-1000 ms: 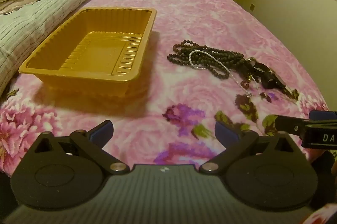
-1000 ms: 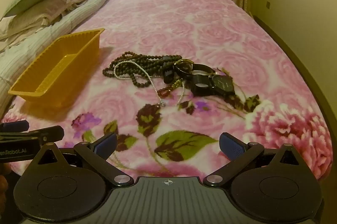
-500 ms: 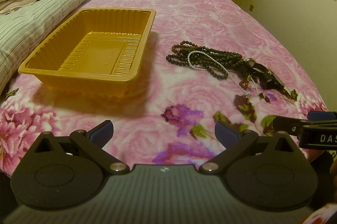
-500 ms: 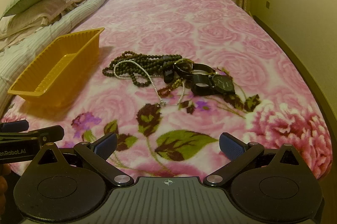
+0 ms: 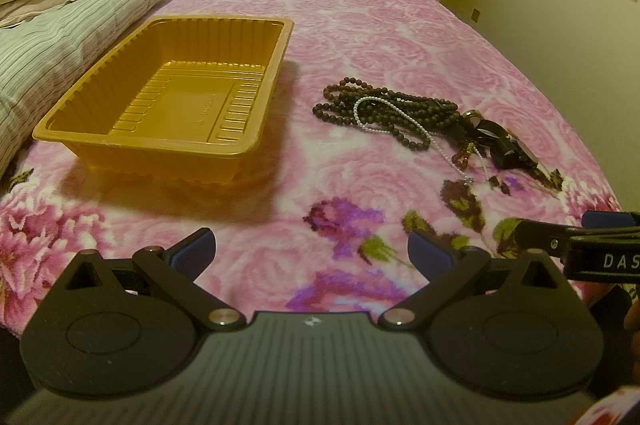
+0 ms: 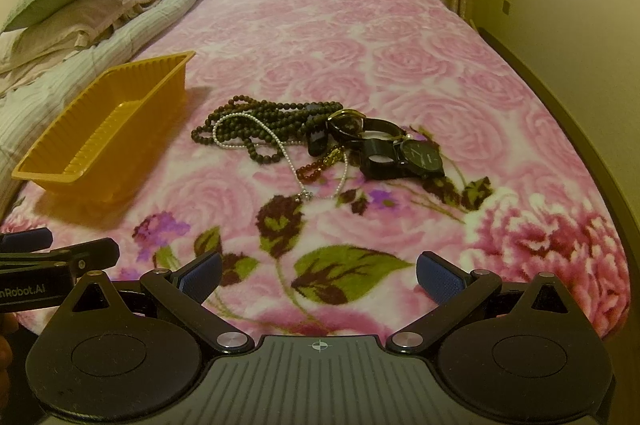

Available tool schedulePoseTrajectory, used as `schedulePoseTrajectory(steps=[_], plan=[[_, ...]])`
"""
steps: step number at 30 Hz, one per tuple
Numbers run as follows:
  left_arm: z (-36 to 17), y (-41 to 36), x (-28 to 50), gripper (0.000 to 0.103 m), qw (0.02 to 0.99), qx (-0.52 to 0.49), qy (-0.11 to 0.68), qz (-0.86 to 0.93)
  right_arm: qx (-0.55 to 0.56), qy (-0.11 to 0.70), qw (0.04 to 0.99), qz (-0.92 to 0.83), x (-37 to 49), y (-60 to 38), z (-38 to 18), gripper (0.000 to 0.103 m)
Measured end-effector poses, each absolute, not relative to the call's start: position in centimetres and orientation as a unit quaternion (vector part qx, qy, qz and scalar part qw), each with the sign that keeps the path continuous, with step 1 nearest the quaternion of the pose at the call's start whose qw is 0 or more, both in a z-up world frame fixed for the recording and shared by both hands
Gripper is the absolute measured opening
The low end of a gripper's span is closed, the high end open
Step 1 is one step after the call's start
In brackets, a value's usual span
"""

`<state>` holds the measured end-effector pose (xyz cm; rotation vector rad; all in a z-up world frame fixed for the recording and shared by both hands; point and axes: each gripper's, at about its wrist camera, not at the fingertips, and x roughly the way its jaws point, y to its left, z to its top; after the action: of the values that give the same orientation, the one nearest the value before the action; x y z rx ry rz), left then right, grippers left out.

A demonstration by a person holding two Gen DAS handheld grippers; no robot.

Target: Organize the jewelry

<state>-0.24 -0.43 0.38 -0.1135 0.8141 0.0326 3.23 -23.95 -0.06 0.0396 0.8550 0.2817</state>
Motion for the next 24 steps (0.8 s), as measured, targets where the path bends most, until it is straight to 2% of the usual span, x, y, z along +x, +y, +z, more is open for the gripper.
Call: schedulePoseTrajectory(steps=[24], plan=[[0.28, -0.85, -0.18, 0.102, 0.916, -0.055, 0.397, 0.011, 0.019, 0.414, 0.900, 0.135, 3.23, -24.00, -0.12, 0.103]])
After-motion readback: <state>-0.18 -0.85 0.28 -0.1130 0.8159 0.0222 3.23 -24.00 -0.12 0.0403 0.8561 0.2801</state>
